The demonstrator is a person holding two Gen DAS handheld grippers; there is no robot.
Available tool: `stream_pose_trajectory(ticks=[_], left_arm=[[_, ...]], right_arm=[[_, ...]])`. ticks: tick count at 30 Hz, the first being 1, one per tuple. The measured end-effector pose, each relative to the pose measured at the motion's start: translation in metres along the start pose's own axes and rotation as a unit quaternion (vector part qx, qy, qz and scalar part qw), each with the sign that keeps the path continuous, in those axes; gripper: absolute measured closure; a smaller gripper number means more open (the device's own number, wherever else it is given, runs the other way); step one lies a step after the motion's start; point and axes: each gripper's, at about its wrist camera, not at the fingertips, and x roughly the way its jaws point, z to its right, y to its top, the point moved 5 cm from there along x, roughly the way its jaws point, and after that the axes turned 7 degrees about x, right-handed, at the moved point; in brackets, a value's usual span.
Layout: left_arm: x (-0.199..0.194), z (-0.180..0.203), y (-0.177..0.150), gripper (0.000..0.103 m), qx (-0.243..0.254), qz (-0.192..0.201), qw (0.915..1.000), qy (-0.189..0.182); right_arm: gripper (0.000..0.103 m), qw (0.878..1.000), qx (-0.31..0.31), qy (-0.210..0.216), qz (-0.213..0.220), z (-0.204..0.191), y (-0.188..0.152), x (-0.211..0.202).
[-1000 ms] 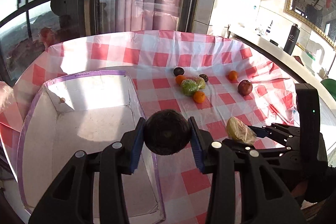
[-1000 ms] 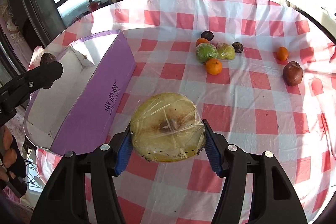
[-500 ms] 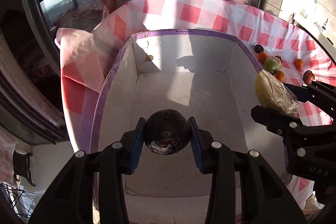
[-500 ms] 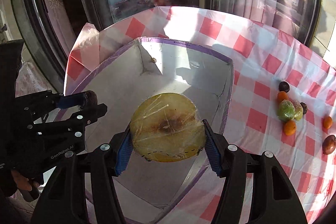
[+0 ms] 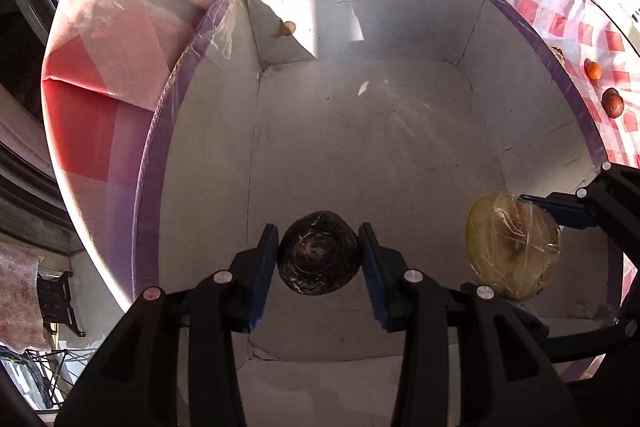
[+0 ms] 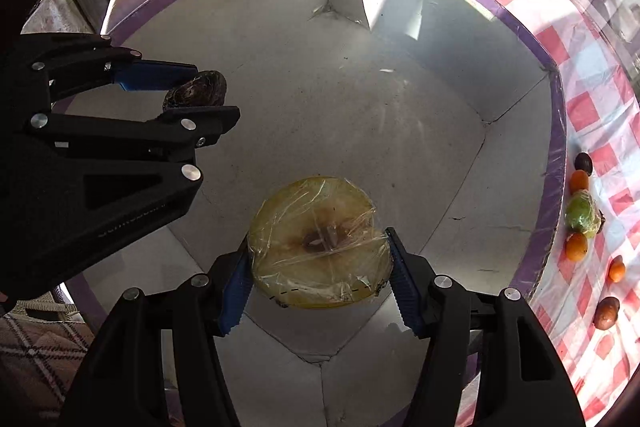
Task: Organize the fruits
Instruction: 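Open both tools to drop the passion fruit and apple half into the box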
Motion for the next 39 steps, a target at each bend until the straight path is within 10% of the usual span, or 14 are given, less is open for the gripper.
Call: stream_pose_trajectory(ticks=[15,30,34,39], left_arm=[[0.018,0.013,-0.025,0.051,0.051,-0.049,0.9974,-0.015],[0.000,0.013,-0.067,0.044,0.031,-0.095,0.9939,-0.048],[-0.023,0.006,-0.050,0.041,0.002,-0.044,0.9985,-0.033],[-0.100,0.001,-0.010,0.009,-0.035,0.152,0.9876,0.017]], right_arm=[[0.029,0.999,0.011,0.020,-0.036,-0.010,-0.005,0.008],[0.028,0.988,-0.029,0.127,-0.077,-0.040,-0.036,-0.011],[0.026,0.992,-0.039,0.117,-0.010,-0.030,-0.026,-0.041],[0.018,0.986,0.010,0.118,0.121,0.011,-0.017,-0.100]])
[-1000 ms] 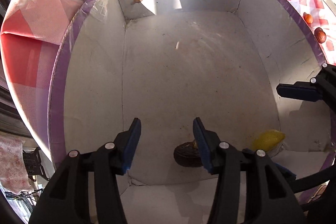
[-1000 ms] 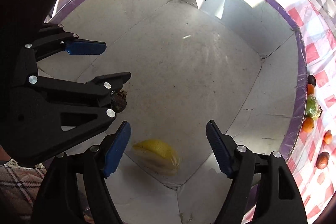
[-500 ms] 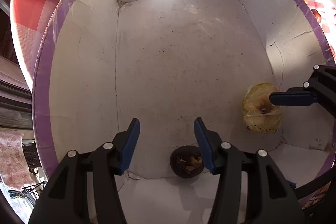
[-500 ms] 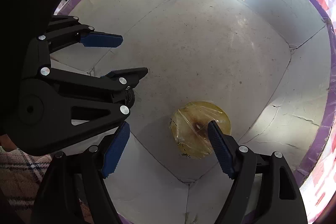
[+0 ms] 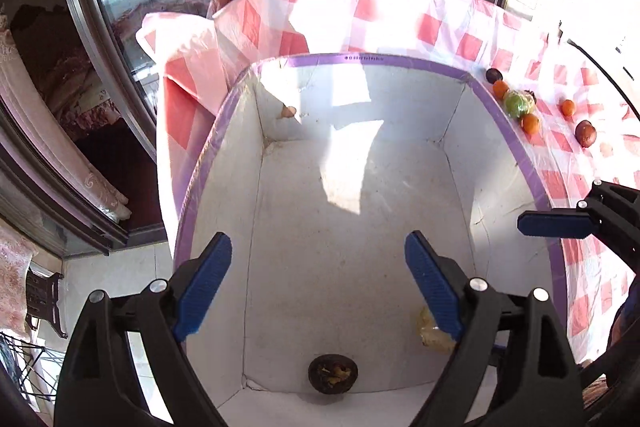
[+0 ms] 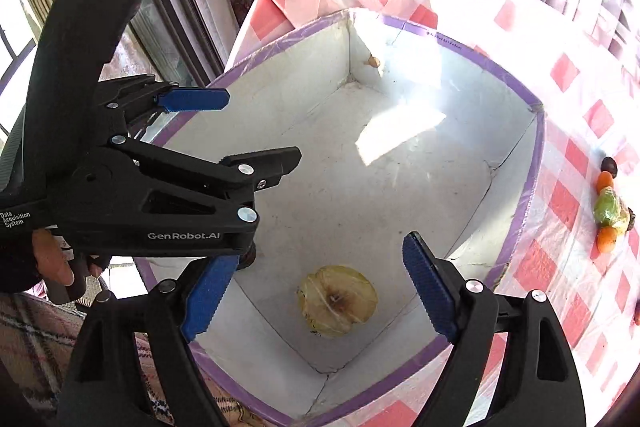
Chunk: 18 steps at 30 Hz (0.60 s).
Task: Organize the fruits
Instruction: 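Move both tools back over the fruits on the tablecloth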
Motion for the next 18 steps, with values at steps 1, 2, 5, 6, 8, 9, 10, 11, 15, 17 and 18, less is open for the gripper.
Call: stream_pose_trajectory(ticks=[1,2,5,6,8,9,10,11,15,17,18], left_arm=[[-0.015,0.000,0.016,0.001,-0.001,0.047,0.9988,0.009],[-0.030,0.007,0.029,0.002,-0.001,0.091,0.9956,0.019],[-0.062,0.041,0.060,0.002,0.009,0.163,0.9863,0.026],[-0.060,0.053,0.069,0.002,0.011,0.158,0.9873,0.015],[-0.056,0.081,0.083,0.002,0.010,0.141,0.9899,-0.001],[-0.059,0.098,0.085,0.002,0.013,0.139,0.9903,-0.002],[-0.059,0.115,0.087,0.002,0.020,0.138,0.9902,-0.008],[-0.051,0.135,0.091,0.002,0.030,0.135,0.9902,-0.021],[-0.023,0.204,0.091,0.002,0.051,0.098,0.9900,-0.087],[-0.005,0.234,0.087,0.002,0.058,0.075,0.9885,-0.118],[0.004,0.247,0.085,0.002,0.061,0.060,0.9879,-0.130]], right_arm=[[0.016,0.999,0.011,-0.007,0.032,0.010,0.005,-0.016],[0.017,0.997,0.025,-0.016,0.065,0.022,0.009,-0.033],[0.017,0.984,0.081,-0.057,0.150,0.068,0.014,-0.080],[0.017,0.977,0.102,-0.076,0.172,0.084,0.013,-0.093],[0.017,0.960,0.154,-0.117,0.205,0.121,0.004,-0.110],[0.016,0.952,0.181,-0.132,0.210,0.141,-0.001,-0.115],[0.016,0.947,0.207,-0.142,0.201,0.163,-0.006,-0.114],[0.016,0.946,0.230,-0.152,0.171,0.183,-0.013,-0.107],[0.017,0.921,0.307,-0.209,0.112,0.245,-0.073,-0.107],[0.017,0.906,0.339,-0.232,0.103,0.272,-0.100,-0.112],[0.017,0.897,0.354,-0.249,0.091,0.286,-0.116,-0.116]])
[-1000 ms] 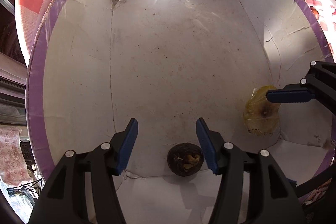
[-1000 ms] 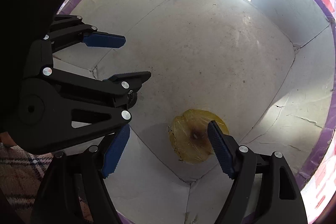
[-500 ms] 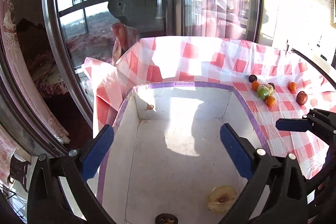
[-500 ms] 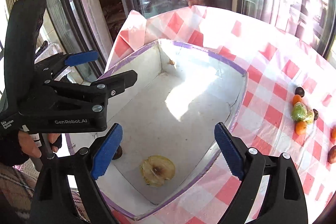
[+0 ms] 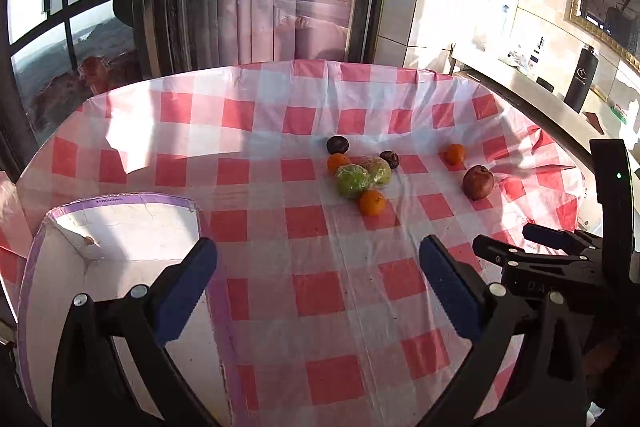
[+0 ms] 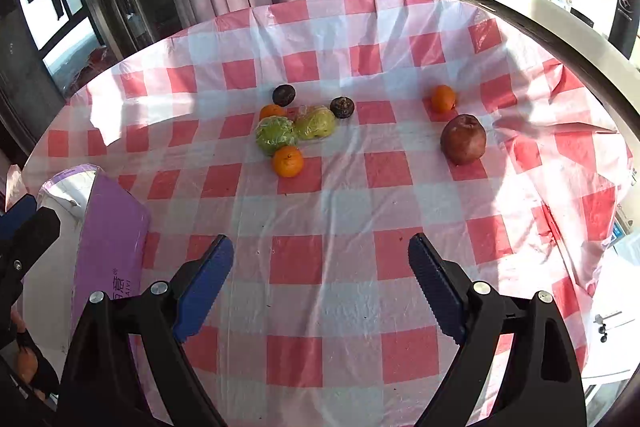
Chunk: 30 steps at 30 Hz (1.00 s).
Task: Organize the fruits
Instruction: 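Move both tools back over the fruits on the tablecloth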
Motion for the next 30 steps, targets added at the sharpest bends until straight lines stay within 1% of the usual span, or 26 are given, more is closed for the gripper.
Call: stream_pose_trajectory(ticks=[2,5,7,8,9,12,14,17,20,21,23,26,28,30], left_arm=[[0.030,0.019,-0.010,0.002,0.000,-0.035,0.9992,-0.018],[0.065,0.041,-0.025,0.002,0.006,-0.055,0.9985,-0.003],[0.089,0.055,-0.033,0.002,0.018,-0.079,0.9966,0.011],[0.100,0.061,-0.038,0.002,0.027,-0.094,0.9951,0.015],[0.110,0.067,-0.043,0.002,0.036,-0.107,0.9934,0.022],[0.136,0.077,-0.058,0.002,0.046,-0.135,0.9889,0.041],[0.152,0.080,-0.064,0.002,0.045,-0.151,0.9865,0.045],[0.171,0.086,-0.063,0.002,0.047,-0.150,0.9860,0.057],[0.193,0.090,-0.058,0.002,0.049,-0.156,0.9842,0.069],[0.200,0.090,-0.056,0.002,0.046,-0.157,0.9838,0.072],[0.215,0.090,-0.049,0.002,0.038,-0.158,0.9836,0.079],[0.232,0.089,-0.034,0.002,0.015,-0.147,0.9858,0.080],[0.242,0.085,-0.025,0.001,-0.003,-0.145,0.9863,0.080],[0.252,0.081,-0.018,0.001,-0.025,-0.142,0.9870,0.071]], right_arm=[[0.017,0.999,0.021,-0.039,-0.020,0.039,0.000,0.014],[0.017,0.996,0.057,-0.061,-0.030,0.085,-0.001,0.029],[0.017,0.995,0.065,-0.068,-0.014,0.108,-0.003,0.034],[0.017,0.996,0.063,-0.070,-0.002,0.119,-0.005,0.036],[0.017,0.996,0.057,-0.074,0.001,0.127,-0.008,0.041],[0.017,0.996,0.045,-0.071,-0.039,0.144,-0.019,0.068],[0.017,0.996,0.044,-0.062,-0.046,0.151,-0.022,0.081],[0.017,0.997,0.020,-0.056,-0.042,0.154,-0.018,0.098],[0.017,0.997,0.003,-0.052,-0.049,0.157,-0.008,0.121],[0.016,0.998,0.004,-0.049,-0.051,0.159,-0.002,0.129],[0.016,0.998,0.003,-0.047,-0.037,0.160,0.013,0.139],[0.015,0.999,-0.001,-0.043,-0.028,0.158,0.038,0.156],[0.012,0.999,0.001,-0.044,-0.021,0.158,0.053,0.167],[0.004,0.999,0.001,-0.042,-0.018,0.157,0.065,0.179]])
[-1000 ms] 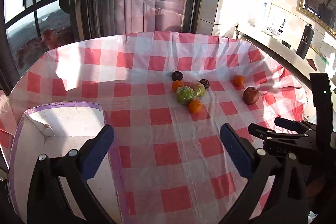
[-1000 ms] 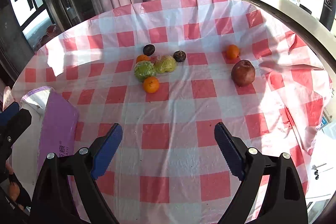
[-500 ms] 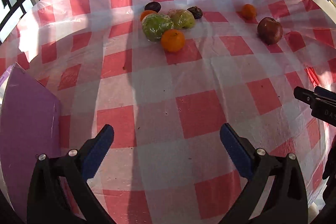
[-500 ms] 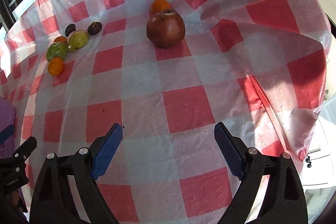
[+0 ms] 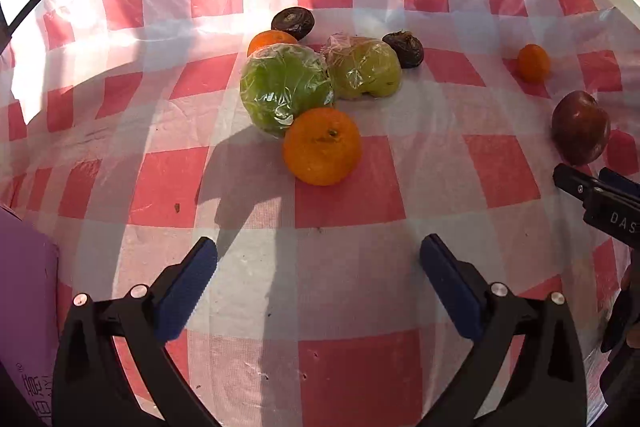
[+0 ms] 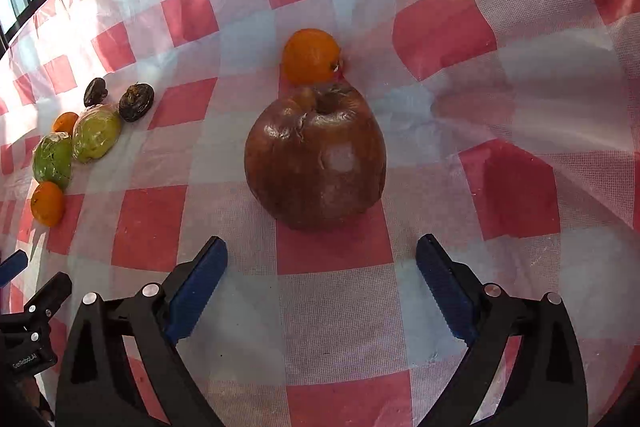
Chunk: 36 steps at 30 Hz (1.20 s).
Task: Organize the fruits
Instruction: 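Grasp an orange with the left tool while the right tool grasps the brown apple, then carry the orange and brown apple into the white box with both tools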
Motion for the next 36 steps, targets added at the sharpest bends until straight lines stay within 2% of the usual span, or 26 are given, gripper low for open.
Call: stream_pose_trajectory(ticks=[9,18,20,21,22,24,30,36], left_arm=[[0.019,-0.008,0.035,0.001,-0.023,0.014,0.9995,0.018],[0.024,-0.009,0.041,0.001,-0.029,0.008,0.9993,0.021],[0.021,-0.007,0.040,0.007,-0.021,0.011,0.9996,0.016],[0.018,-0.003,0.040,0.022,-0.008,0.016,0.9998,0.009],[0.014,0.001,0.041,0.043,0.009,0.020,0.9998,0.000],[0.008,0.008,0.041,0.067,0.036,0.015,0.9991,-0.018],[-0.015,0.010,0.007,0.068,0.053,-0.001,0.9975,-0.047],[-0.064,0.012,-0.061,0.068,0.064,0.005,0.9962,-0.059]], right_arm=[[0.004,1.000,-0.020,0.013,0.010,-0.009,0.033,0.017],[0.005,1.000,-0.024,0.016,0.010,-0.011,0.044,0.023],[0.007,0.999,-0.026,0.016,0.012,-0.013,0.044,0.025],[0.014,0.999,-0.027,0.018,0.015,-0.013,0.042,0.022],[0.019,0.999,-0.028,0.021,0.019,-0.014,0.042,0.020],[0.041,0.999,-0.028,0.019,0.025,-0.012,0.036,0.011],[0.042,1.000,0.005,0.028,0.006,-0.001,0.006,-0.014],[0.043,0.999,0.012,0.047,-0.018,0.006,-0.050,-0.053]])
